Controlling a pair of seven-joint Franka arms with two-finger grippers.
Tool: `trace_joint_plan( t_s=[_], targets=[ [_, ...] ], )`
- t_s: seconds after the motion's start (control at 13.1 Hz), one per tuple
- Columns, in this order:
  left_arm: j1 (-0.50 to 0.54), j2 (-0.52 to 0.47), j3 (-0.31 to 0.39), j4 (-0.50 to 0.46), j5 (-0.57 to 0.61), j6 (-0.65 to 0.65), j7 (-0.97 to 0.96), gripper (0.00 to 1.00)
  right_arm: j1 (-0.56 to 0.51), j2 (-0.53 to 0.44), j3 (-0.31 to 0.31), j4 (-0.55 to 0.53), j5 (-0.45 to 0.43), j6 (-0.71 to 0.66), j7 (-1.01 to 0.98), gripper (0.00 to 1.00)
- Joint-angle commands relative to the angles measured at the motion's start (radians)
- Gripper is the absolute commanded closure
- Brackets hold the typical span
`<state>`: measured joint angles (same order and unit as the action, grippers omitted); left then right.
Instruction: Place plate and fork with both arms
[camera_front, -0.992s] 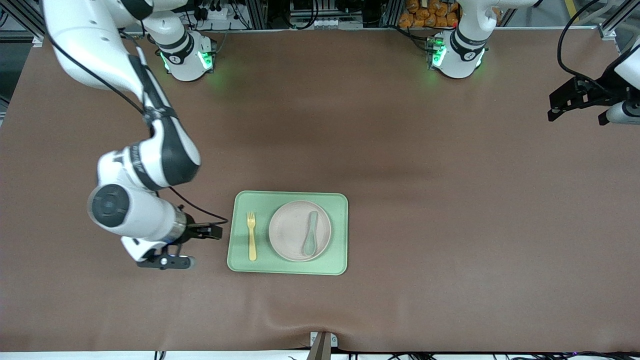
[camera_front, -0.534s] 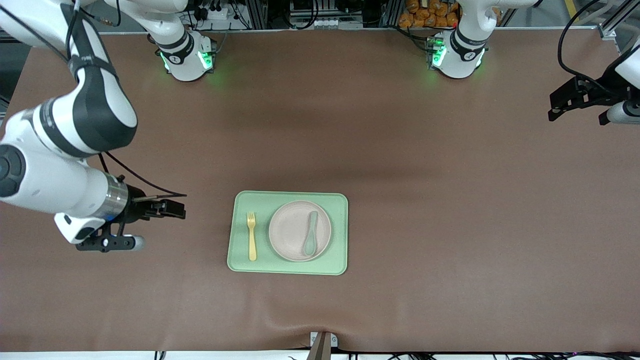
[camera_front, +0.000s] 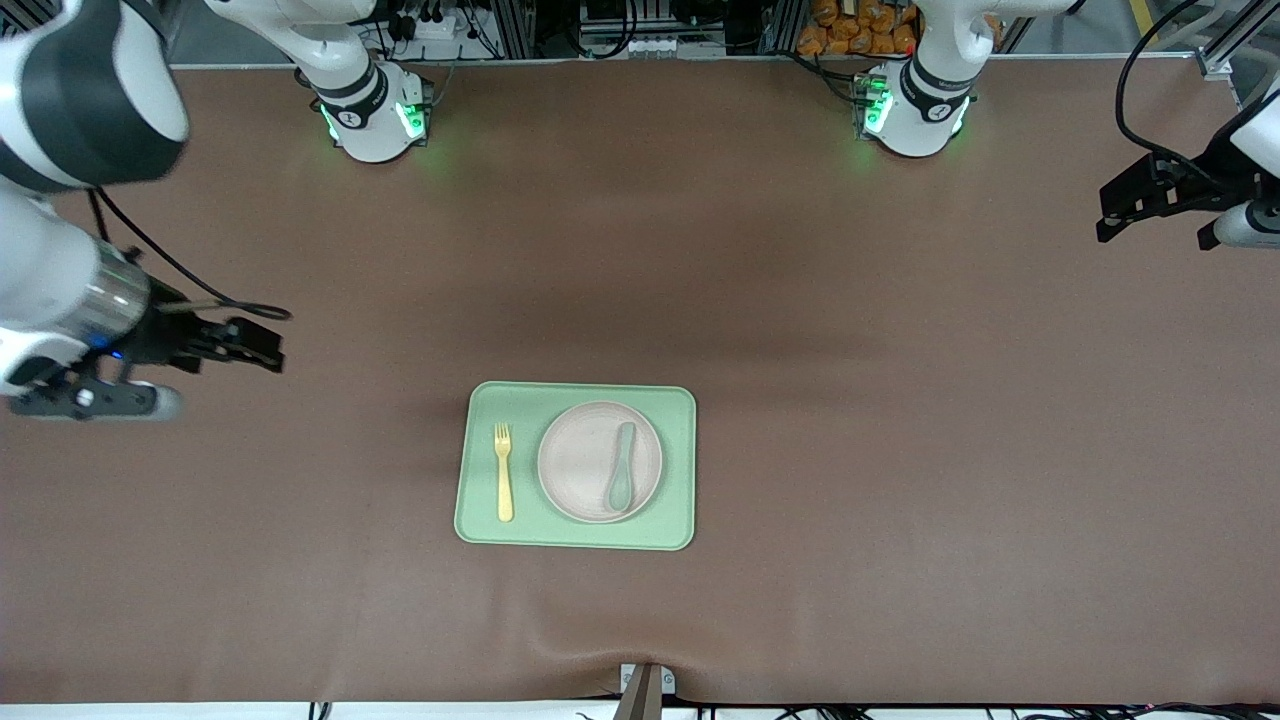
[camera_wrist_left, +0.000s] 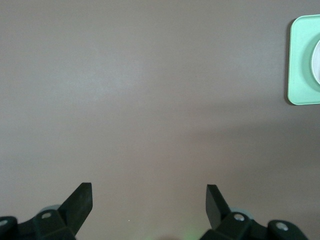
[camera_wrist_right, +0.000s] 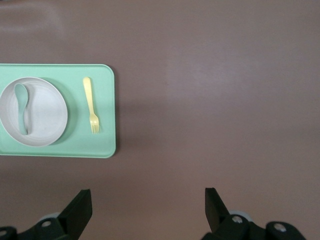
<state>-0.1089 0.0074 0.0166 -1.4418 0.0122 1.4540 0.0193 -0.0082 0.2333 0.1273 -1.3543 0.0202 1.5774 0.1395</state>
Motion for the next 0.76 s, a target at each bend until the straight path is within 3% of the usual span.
trace_joint_plan(
  t_s=[0.0,0.15,0.38,0.69],
  targets=[
    [-0.002,-0.003,-0.001,0.009,0.023,-0.015,0.019,0.00,0.024,-0.185,-0.057,-0.198,0.020,0.029,-0.028,0.00],
    [-0.002,-0.003,-0.001,0.009,0.025,-0.015,0.019,0.00,0.024,-0.245,-0.078,-0.256,0.017,0.030,-0.031,0.00],
    [0.000,-0.001,0.000,0.009,0.025,-0.015,0.019,0.00,0.025,-0.250,-0.074,-0.263,0.012,0.035,-0.029,0.00],
    [0.000,-0.001,0.002,0.009,0.025,-0.015,0.017,0.00,0.022,-0.189,-0.077,-0.117,-0.049,-0.011,-0.023,0.00]
  ],
)
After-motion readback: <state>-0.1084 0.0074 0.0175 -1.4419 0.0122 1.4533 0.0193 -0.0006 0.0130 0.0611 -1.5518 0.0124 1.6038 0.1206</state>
